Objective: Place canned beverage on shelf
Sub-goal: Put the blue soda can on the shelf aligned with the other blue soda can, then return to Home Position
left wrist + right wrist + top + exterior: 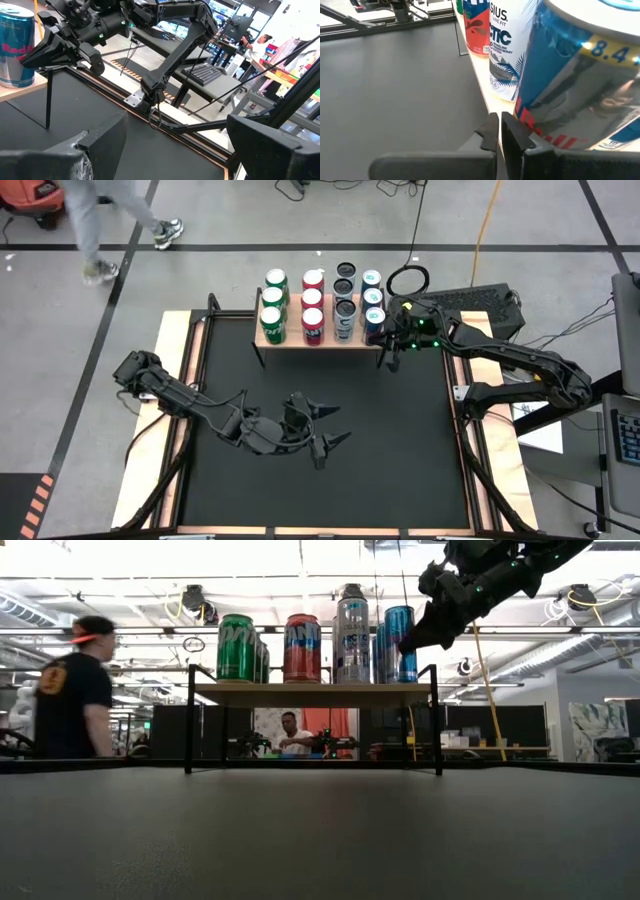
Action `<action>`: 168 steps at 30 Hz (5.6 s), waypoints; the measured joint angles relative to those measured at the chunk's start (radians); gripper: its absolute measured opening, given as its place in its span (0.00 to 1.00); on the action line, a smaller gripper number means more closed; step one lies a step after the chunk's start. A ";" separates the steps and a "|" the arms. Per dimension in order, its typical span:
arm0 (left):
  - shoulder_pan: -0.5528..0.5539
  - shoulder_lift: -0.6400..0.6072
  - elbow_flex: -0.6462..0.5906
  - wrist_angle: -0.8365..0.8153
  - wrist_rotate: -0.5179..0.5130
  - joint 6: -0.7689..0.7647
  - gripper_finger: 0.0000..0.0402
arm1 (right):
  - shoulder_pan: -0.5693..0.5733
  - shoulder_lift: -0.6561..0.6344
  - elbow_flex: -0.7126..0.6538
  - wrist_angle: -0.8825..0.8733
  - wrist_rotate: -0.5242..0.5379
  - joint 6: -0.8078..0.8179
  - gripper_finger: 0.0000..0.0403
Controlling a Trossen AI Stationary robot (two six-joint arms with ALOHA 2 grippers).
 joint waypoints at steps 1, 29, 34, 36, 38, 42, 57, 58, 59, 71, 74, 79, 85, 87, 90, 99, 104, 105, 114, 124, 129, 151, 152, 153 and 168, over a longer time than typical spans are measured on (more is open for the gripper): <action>0.000 0.000 0.000 0.000 0.000 0.000 0.85 | 0.000 0.000 0.000 0.001 0.000 0.000 0.00; 0.000 0.000 0.000 0.001 0.023 -0.001 0.85 | 0.102 -0.280 0.054 -0.282 -0.167 0.250 0.00; 0.003 0.000 0.000 0.002 0.023 0.000 0.85 | 0.176 -0.416 0.098 -0.351 -0.219 0.291 0.00; 0.003 0.000 0.000 0.019 0.023 0.000 0.85 | 0.199 -0.459 0.118 -0.349 -0.243 0.297 0.00; 0.008 0.000 0.000 0.035 0.024 0.004 0.85 | 0.216 -0.494 0.139 -0.350 -0.245 0.289 0.00; 0.030 0.000 0.000 0.035 0.045 -0.034 0.85 | 0.228 -0.542 0.174 -0.350 -0.244 0.239 0.00; 0.064 -0.046 0.000 -0.002 0.197 0.193 0.59 | 0.229 -0.599 0.187 -0.350 -0.106 0.132 0.00; 0.074 -0.056 0.000 -0.013 0.206 0.219 0.54 | 0.229 -0.598 0.187 -0.350 -0.106 0.131 0.00; 0.082 -0.071 0.000 -0.035 0.221 0.251 0.50 | 0.229 -0.597 0.186 -0.350 -0.101 0.129 0.00; 0.210 -0.335 -0.150 -0.219 0.468 0.420 0.01 | 0.231 -0.603 0.104 -0.301 -0.061 0.238 0.00; 0.222 -0.413 -0.257 -0.200 0.443 0.423 0.03 | 0.232 -0.603 0.045 -0.281 -0.058 0.225 0.00; 0.232 -0.504 -0.420 -0.184 0.415 0.428 0.04 | 0.232 -0.603 -0.054 -0.174 -0.054 0.189 0.00; 0.232 -0.549 -0.544 -0.166 0.360 0.423 0.04 | 0.232 -0.593 -0.149 -0.124 0.075 0.241 0.00; 0.234 -0.550 -0.571 -0.116 0.340 0.423 0.04 | 0.232 -0.589 -0.195 -0.103 0.098 0.237 0.00; 0.234 -0.552 -0.588 -0.106 0.338 0.423 0.04 | 0.233 -0.585 -0.281 0.000 0.101 0.226 0.00; 0.229 -0.553 -0.725 -0.023 0.336 0.401 0.04 | 0.273 -0.584 -0.465 0.250 0.221 0.193 0.00; 0.221 -0.553 -0.898 0.258 0.324 0.422 0.04 | 0.307 -0.585 -0.542 0.362 0.225 0.160 0.00; 0.221 -0.553 -0.928 0.325 0.323 0.420 0.04 | 0.316 -0.586 -0.557 0.385 0.211 0.157 0.00; 0.224 -0.627 -1.028 0.399 0.417 0.489 0.04 | 0.385 -0.586 -0.575 0.414 0.166 0.165 0.00; 0.225 -0.768 -1.123 0.388 0.422 0.530 0.04 | 0.429 -0.586 -0.580 0.360 0.183 0.145 0.00; 0.225 -0.827 -1.166 0.394 0.423 0.538 0.04 | 0.429 -0.590 -0.635 0.429 0.183 0.148 0.00; 0.231 -0.859 -1.246 0.395 0.427 0.582 0.04 | 0.428 -0.607 -0.782 0.525 0.183 0.106 0.00; 0.236 -0.859 -1.246 0.395 0.435 0.580 0.04 | 0.428 -0.611 -0.785 0.534 0.182 0.106 0.00; 0.242 -0.859 -1.246 0.395 0.445 0.578 0.04 | 0.428 -0.615 -0.787 0.533 0.182 0.108 0.00; 0.300 -0.873 -1.343 0.491 0.499 0.525 0.04 | 0.428 -0.629 -0.791 0.465 0.175 0.094 0.00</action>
